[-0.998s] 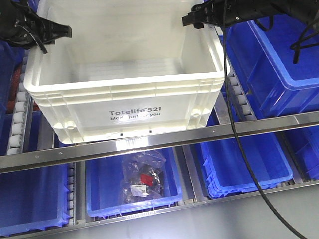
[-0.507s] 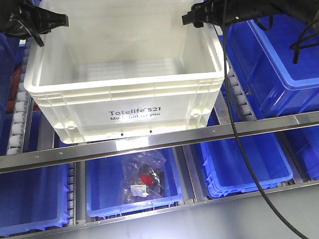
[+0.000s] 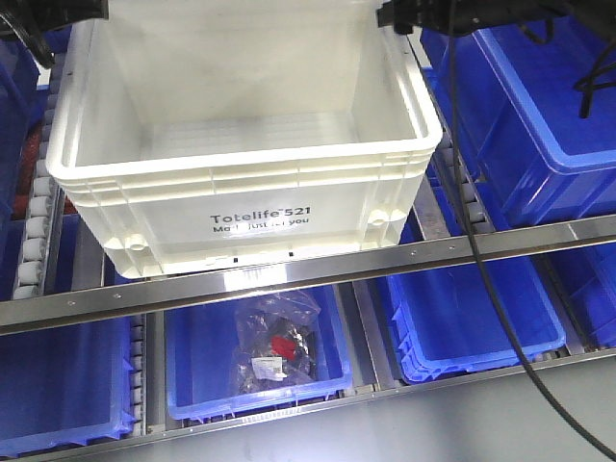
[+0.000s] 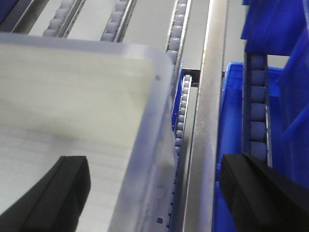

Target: Place moving items into box and shelve

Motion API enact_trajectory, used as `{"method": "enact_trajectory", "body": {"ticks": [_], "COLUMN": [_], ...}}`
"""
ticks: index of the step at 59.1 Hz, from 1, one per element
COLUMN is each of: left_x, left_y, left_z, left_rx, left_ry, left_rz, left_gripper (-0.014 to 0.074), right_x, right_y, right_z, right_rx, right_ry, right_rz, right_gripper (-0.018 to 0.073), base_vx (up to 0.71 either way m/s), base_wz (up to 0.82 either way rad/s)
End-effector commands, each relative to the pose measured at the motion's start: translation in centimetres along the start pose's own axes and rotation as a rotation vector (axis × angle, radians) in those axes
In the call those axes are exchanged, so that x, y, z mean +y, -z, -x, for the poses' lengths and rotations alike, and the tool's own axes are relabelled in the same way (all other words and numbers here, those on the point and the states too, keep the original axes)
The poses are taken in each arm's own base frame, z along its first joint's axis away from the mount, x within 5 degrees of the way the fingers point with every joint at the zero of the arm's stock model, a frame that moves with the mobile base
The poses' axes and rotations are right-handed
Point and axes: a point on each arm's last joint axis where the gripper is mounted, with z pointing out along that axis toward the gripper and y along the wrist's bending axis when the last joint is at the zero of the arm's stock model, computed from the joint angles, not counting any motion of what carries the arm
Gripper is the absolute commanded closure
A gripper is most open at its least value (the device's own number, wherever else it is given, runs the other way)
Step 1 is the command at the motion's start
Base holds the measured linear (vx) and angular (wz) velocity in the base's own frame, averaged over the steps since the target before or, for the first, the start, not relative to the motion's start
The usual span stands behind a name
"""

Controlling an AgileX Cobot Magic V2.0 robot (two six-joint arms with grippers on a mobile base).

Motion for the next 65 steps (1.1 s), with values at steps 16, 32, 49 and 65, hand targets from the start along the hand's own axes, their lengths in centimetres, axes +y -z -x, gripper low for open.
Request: {"method": "enact_trajectory", "body": {"ticks": [16, 32, 49, 65], "left_x": [0.6, 0.8, 0.6, 1.7], "left_y": [2.6, 3.8, 6.9, 11.2], "left_z": [1.8, -0.6, -7.9, -14.7], "left_rx": [-0.084, -0.090, -0.203, -0.229], "left_ry": [0.012, 0.025, 0.019, 0.046], "left_rz": [0.009, -0.020, -0.164, -0.202], "left_gripper": [0.0267, 0.0269, 0.0269, 0.0269], "right_x": [0.2, -0.1, 0.5, 2.0], "right_y": [6.2, 8.4, 11.7, 17.8], "right_z": [3.8, 1.5, -4.8, -9.3], "right_rx": [-0.106, -0.143, -0.256, -0.328], "right_ry": [0.047, 0.021, 0.059, 0.089], "right_rz": [-0.024, -0.083, -0.207, -0.251], "right_gripper": [-0.0031, -0.0031, -0.0031, -0.0031], "base_vx": [0.00, 0.00, 0.00, 0.00], "base_wz": [0.00, 0.00, 0.00, 0.00]}}
